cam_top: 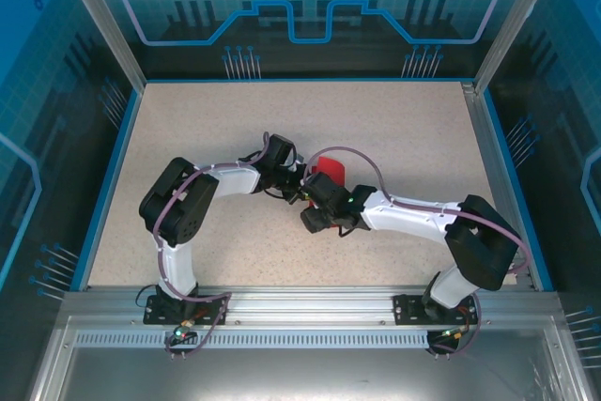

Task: Fold a paper plane with a square sheet of paper (pick it up from the middle)
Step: Fold the triangle a second time at the center of the table.

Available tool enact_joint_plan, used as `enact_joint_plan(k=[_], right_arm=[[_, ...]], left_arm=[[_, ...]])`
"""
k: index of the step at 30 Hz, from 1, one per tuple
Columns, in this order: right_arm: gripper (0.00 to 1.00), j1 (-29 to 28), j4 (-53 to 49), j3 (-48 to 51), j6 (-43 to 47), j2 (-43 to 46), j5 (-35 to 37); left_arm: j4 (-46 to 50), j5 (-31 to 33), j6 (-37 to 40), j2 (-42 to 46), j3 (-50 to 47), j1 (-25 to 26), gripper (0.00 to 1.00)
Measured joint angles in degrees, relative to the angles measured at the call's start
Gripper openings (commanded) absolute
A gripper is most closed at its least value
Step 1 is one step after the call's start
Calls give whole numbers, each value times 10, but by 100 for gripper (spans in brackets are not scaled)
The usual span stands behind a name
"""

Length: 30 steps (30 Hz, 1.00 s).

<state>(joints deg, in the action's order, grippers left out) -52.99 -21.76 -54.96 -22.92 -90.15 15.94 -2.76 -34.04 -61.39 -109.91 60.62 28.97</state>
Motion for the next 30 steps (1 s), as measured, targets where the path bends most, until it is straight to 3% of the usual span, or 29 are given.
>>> enact_joint_plan(k=[9,16,21,25,30], right_arm=[[35,-4,-17,-1,-2,0,32],[30,-4,-23,-1,-2,6,32],[16,-4,-23,-1,-2,10,31],[8,-4,-23,-1,-7,13,31],[5,5,-17,7,-8,23,15]], left_arm=[[2,-3,0,0,0,0,8],[10,-3,4,0,0,0,8],[10,-3,4,0,0,0,9],[11,-3,9,0,0,0,14],[37,9,30,2,0,0,36]])
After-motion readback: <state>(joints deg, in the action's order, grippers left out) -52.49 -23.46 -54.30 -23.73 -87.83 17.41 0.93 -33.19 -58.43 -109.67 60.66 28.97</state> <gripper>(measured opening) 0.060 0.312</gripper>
